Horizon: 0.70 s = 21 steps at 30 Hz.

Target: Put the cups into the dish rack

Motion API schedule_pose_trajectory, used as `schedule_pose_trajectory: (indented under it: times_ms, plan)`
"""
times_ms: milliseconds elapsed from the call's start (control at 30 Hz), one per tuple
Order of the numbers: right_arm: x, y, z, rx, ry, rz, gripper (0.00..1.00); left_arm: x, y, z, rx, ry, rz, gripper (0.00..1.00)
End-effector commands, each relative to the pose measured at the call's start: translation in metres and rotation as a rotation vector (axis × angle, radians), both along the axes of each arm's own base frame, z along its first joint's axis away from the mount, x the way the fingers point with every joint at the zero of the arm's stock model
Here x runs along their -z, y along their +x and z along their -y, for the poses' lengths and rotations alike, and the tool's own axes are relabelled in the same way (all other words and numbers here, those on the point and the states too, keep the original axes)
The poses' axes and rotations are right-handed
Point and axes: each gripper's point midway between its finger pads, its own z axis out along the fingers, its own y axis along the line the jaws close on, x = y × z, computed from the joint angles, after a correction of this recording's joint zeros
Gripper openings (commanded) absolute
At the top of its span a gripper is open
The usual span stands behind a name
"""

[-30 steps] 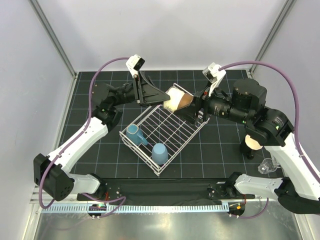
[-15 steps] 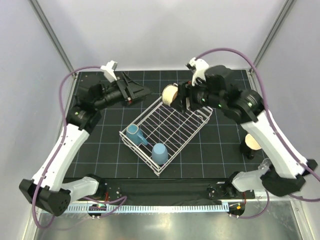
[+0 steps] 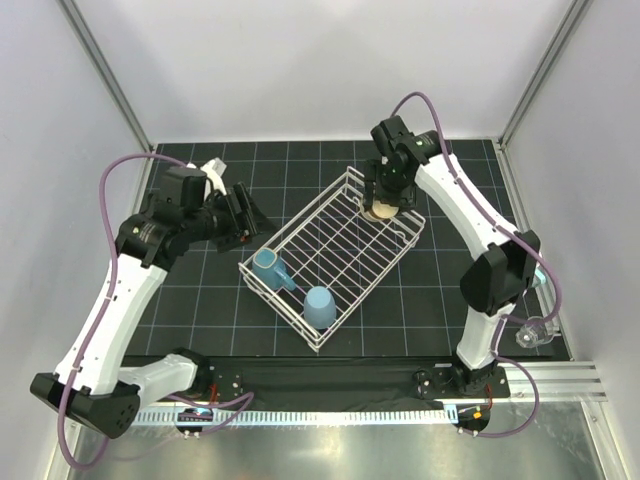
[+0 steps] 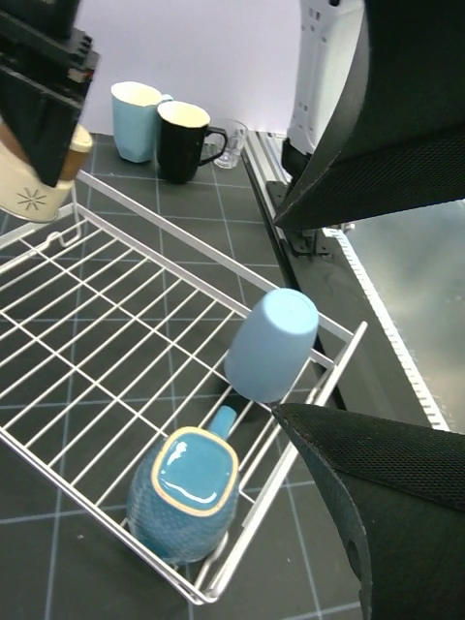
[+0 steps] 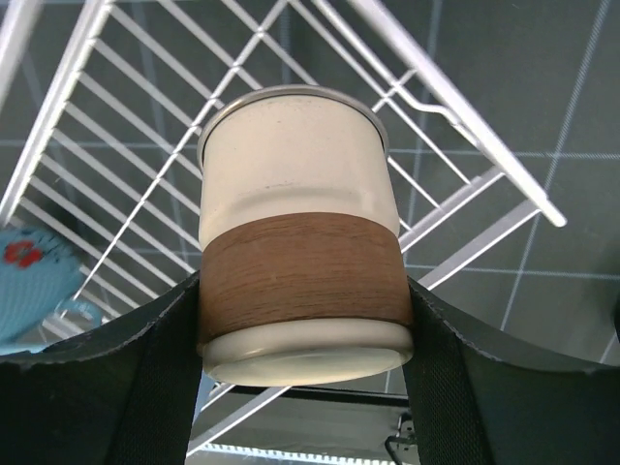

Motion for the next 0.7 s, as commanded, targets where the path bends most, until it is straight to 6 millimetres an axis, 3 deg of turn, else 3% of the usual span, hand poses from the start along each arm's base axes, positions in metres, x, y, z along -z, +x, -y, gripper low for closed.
schedule_pose_trajectory:
  times_ms: [0,167,333,567,667]
  plan:
    - [-0.01,0.007,0.016,0.119,-0.023,0.001,0.04,-0.002,-0.011,-0.008,0.016,0.041,0.013,0.7]
    - [0.014,0.006,0.028,0.194,-0.077,-0.092,0.04,0.005,-0.008,-0.008,0.03,0.061,-0.004,0.7]
    - [0.019,0.007,0.029,0.227,-0.091,-0.115,0.04,0.006,-0.001,-0.003,0.043,0.058,-0.008,0.71]
    - [0.051,-0.002,0.03,0.194,-0.127,-0.199,0.04,0.008,0.011,0.005,0.064,0.052,-0.019,0.7]
    - [0.055,0.001,0.031,0.193,-0.138,-0.198,0.04,0.004,0.014,0.007,0.069,0.052,-0.014,0.7]
